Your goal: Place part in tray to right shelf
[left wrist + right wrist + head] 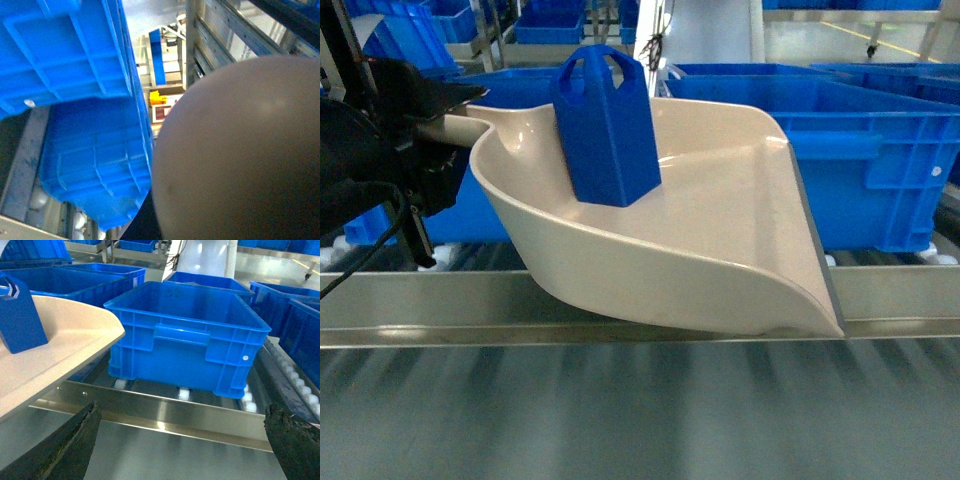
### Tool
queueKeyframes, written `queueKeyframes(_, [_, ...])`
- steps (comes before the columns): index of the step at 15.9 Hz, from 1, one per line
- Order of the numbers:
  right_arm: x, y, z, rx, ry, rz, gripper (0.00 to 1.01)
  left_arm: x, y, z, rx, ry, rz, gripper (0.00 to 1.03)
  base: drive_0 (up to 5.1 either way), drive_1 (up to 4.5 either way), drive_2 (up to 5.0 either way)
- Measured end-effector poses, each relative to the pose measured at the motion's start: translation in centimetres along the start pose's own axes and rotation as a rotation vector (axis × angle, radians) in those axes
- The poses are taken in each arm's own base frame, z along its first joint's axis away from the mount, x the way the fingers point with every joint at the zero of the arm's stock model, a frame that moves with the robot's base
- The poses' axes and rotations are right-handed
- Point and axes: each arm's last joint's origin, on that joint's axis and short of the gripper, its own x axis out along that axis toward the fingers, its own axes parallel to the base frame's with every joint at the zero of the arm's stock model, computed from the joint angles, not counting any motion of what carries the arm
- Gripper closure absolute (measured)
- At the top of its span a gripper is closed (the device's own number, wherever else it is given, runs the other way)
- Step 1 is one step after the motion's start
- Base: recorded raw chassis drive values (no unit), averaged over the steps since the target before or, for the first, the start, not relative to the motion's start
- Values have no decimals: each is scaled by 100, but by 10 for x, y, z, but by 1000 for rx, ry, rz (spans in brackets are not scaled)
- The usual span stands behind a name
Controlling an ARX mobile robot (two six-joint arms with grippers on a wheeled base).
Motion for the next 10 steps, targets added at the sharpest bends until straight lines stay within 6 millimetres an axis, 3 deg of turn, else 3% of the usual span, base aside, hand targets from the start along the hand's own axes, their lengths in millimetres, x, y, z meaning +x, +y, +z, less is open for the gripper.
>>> queueKeyframes(10, [0, 0, 0, 0, 2, 3, 3, 0, 1, 1, 0, -6, 5, 89, 7, 397, -382])
